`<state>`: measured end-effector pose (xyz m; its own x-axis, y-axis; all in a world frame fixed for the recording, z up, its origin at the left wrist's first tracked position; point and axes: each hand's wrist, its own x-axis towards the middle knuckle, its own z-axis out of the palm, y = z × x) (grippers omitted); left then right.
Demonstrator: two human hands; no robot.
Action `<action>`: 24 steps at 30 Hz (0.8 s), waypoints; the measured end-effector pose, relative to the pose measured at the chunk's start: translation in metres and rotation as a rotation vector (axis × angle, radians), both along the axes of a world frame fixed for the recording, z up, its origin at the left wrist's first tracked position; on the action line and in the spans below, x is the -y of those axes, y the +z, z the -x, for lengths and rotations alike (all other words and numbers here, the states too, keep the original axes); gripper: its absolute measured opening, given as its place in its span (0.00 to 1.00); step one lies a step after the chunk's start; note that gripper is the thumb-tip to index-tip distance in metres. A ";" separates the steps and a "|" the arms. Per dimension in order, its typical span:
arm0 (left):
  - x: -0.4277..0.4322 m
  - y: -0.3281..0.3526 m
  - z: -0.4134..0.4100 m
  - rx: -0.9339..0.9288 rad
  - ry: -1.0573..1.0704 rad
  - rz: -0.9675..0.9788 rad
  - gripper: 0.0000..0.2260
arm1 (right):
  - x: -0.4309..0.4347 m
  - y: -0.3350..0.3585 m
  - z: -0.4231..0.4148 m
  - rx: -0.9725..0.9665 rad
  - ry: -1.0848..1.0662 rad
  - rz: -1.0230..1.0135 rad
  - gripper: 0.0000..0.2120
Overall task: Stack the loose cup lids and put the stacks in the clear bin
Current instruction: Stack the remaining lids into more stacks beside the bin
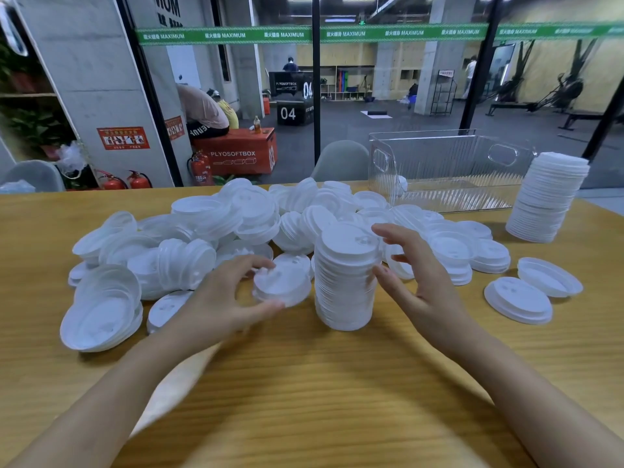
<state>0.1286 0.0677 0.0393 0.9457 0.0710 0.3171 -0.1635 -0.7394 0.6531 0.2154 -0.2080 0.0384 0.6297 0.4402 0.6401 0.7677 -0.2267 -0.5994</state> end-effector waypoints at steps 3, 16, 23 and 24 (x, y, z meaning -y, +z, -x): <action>0.003 0.015 -0.001 0.078 0.065 0.181 0.25 | 0.000 -0.001 -0.001 -0.002 -0.003 0.008 0.18; 0.062 0.055 -0.027 0.139 -0.126 0.049 0.19 | 0.003 -0.001 -0.003 0.011 -0.006 -0.057 0.20; 0.066 0.049 -0.032 0.183 -0.175 -0.031 0.21 | 0.004 0.000 -0.002 0.029 -0.008 -0.030 0.19; 0.066 0.049 -0.032 0.188 -0.179 -0.032 0.21 | 0.004 0.000 -0.002 0.038 -0.005 -0.030 0.19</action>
